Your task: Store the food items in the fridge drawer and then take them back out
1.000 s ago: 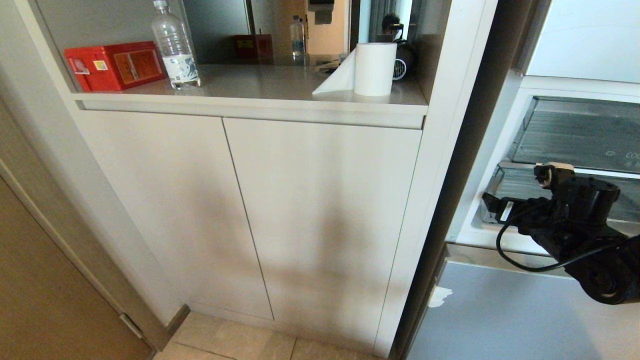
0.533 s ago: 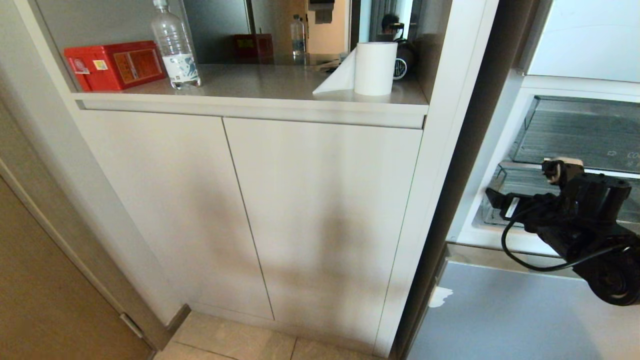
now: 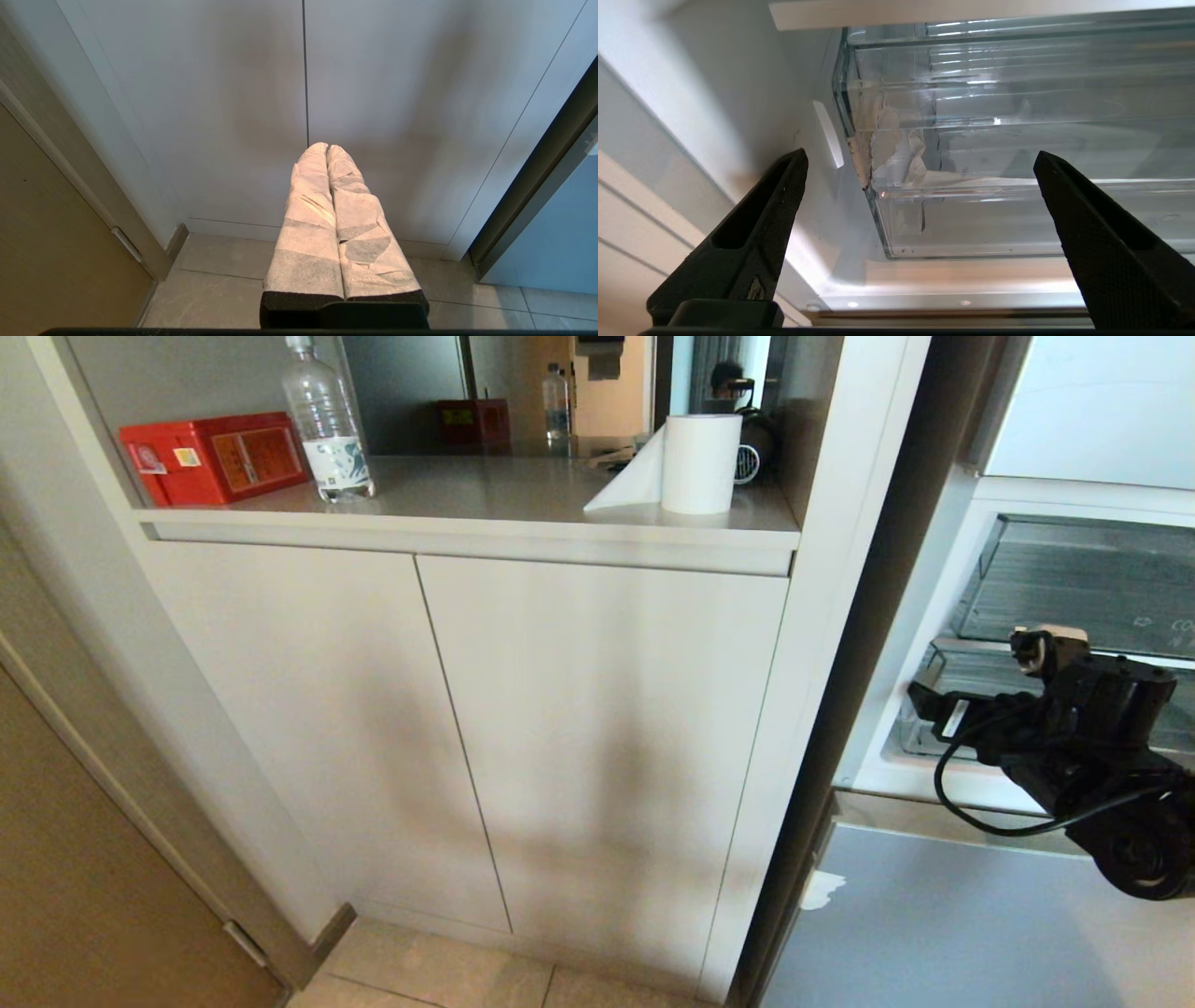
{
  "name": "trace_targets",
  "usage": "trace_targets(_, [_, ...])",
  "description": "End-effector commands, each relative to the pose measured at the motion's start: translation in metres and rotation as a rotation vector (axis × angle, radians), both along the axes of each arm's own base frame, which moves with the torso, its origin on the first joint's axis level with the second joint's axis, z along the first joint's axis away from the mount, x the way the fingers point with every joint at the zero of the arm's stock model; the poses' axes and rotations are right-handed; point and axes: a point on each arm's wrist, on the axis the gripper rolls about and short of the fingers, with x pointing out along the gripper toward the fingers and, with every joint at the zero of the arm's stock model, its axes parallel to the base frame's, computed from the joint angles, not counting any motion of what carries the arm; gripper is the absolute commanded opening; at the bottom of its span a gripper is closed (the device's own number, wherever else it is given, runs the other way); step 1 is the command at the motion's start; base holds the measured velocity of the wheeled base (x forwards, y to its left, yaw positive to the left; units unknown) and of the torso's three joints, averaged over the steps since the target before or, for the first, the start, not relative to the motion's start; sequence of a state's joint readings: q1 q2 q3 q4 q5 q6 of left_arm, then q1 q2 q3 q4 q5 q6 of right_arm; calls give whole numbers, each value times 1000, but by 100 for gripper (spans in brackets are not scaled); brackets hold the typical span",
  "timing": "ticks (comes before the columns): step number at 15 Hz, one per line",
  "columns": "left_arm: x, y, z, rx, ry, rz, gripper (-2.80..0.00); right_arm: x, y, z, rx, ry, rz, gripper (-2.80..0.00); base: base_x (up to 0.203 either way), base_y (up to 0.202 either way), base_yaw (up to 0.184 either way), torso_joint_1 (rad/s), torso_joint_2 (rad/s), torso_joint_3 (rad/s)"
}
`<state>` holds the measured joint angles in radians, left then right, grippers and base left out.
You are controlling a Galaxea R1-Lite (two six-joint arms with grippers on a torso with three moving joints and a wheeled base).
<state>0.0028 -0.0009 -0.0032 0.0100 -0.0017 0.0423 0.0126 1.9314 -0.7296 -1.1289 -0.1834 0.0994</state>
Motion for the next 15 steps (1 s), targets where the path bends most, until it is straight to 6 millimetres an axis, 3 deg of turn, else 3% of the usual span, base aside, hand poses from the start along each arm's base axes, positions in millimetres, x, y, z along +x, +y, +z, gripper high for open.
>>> trace_targets(1, [0, 0, 0, 1, -1, 0, -280, 8, 2, -8, 0, 14, 5, 0, 0, 0, 0, 0, 0, 0])
trace_targets(2, [0, 0, 0, 1, 0, 1, -280, 11, 4, -9, 2, 11, 8, 0, 0, 0, 0, 0, 0, 0])
trace_targets(3, [0, 0, 0, 1, 0, 1, -280, 12, 4, -8, 3, 3, 9, -280, 0, 0, 0, 0, 0, 0])
trace_targets(15, [0, 0, 0, -1, 0, 0, -280, 5, 28, 6, 14, -34, 78, -280, 0, 0, 0, 0, 0, 0])
